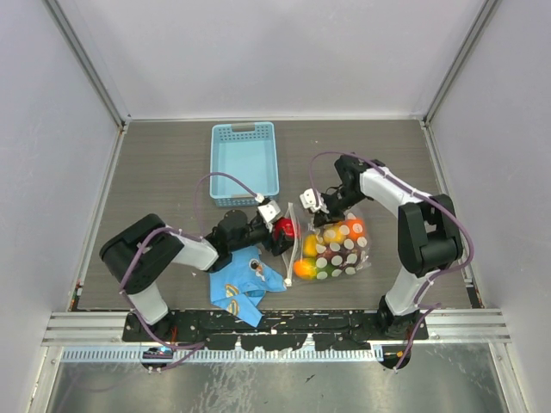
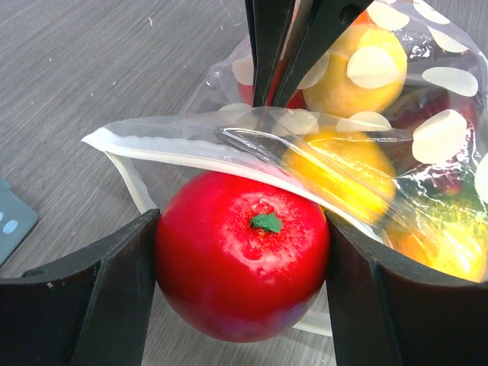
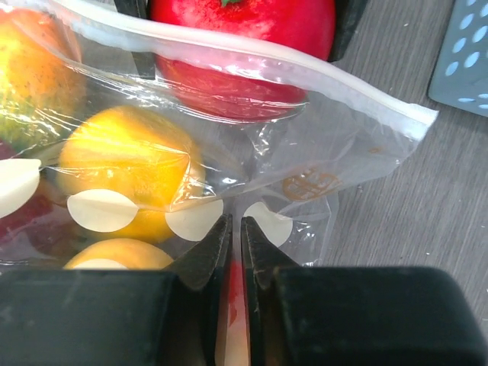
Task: Open the zip-top bag and remove the fake food
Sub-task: Pick up the fake fruit from the zipper food storage bag, then place the fake fruit in the bin.
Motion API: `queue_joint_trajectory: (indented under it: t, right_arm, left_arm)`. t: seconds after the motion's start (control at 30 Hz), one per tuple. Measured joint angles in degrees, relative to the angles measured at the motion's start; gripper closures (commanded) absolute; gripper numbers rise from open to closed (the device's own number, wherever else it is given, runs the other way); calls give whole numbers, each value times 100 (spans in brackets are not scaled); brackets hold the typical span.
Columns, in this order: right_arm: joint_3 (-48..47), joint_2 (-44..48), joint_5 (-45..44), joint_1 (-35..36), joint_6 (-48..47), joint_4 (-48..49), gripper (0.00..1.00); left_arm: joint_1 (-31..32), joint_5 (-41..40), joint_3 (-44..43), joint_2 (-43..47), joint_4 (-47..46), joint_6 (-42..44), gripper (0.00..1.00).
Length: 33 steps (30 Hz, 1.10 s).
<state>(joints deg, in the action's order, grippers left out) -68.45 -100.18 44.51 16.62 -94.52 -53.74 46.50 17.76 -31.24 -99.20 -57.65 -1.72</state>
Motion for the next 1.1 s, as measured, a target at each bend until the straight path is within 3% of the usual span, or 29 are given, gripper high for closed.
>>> queue_joint_trajectory:
  t: [0.17, 0.33, 0.5, 0.7, 0.9, 1.1]
  right_arm:
    - [0, 238, 238, -120, 76, -37, 61]
    - [48, 695, 553, -319, 160, -57, 52]
    - [59, 1008, 933, -522, 144, -203, 47]
    - [13, 1036, 1386, -682, 57, -669, 43]
    - [-275, 1084, 1829, -787, 181, -1102, 42]
    - [-315, 1329, 1926, -813, 887, -1235, 41]
  left_arm:
    - [-2, 0, 11, 426, 726, -168, 71]
    - [-66, -7, -63, 1078, 1849, -529, 73]
    - [-188, -131, -599, 1515, 3222, -951, 83]
    - [-544, -175, -1241, 1851, 4535, -1567, 86]
    - [-1067, -9, -1657, 2048, 5305, -2133, 92]
    - [-1547, 146, -2214, 2048, 5702, -2459, 92]
